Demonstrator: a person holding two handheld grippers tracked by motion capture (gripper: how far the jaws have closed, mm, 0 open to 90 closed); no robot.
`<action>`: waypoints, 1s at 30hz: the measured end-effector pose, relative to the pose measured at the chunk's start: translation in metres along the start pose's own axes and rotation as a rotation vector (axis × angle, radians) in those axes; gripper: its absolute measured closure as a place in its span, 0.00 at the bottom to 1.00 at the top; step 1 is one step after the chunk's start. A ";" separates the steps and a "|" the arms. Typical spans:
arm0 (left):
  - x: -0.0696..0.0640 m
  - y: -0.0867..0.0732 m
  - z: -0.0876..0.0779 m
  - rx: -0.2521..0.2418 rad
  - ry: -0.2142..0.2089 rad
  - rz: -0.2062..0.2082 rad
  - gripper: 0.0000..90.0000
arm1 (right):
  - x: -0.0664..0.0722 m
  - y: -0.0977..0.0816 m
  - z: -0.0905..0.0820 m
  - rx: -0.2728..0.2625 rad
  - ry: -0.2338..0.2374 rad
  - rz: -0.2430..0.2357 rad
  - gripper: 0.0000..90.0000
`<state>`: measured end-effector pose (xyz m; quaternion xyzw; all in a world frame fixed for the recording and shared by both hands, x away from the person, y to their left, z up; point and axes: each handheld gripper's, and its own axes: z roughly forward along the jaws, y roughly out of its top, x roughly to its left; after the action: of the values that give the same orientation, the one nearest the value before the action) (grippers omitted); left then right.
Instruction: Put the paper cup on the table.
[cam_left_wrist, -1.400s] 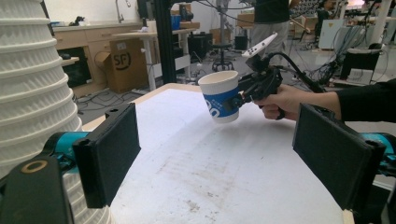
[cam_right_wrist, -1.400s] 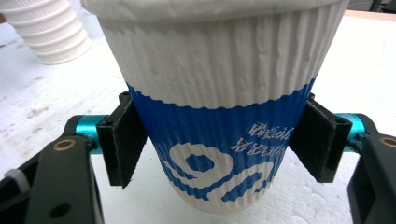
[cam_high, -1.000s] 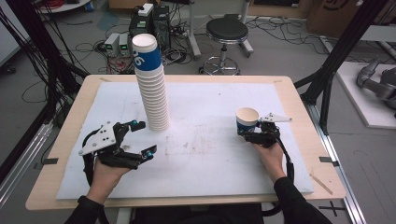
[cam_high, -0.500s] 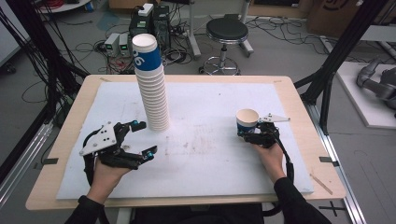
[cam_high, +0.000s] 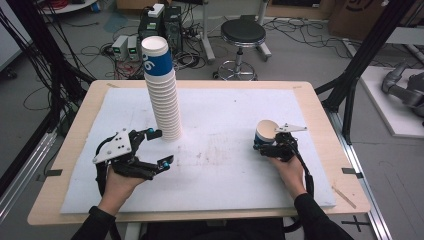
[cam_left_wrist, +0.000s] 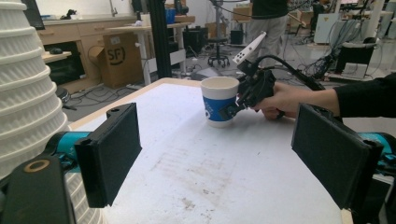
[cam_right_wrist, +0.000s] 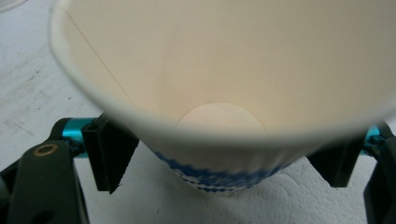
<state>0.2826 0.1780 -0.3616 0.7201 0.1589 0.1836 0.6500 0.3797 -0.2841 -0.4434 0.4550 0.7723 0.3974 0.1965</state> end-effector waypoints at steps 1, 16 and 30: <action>0.000 0.000 0.000 0.000 -0.002 0.001 0.17 | 0.001 0.000 -0.001 0.000 -0.001 0.005 0.19; 0.001 0.002 0.006 -0.007 -0.018 0.004 0.17 | 0.008 -0.004 -0.029 0.010 -0.044 0.017 0.15; 0.005 0.004 0.015 0.004 -0.027 -0.022 0.17 | 0.011 -0.003 -0.099 -0.142 0.025 -0.015 0.15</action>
<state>0.2937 0.1672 -0.3590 0.7220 0.1583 0.1662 0.6528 0.3068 -0.3185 -0.3851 0.4292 0.7478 0.4554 0.2217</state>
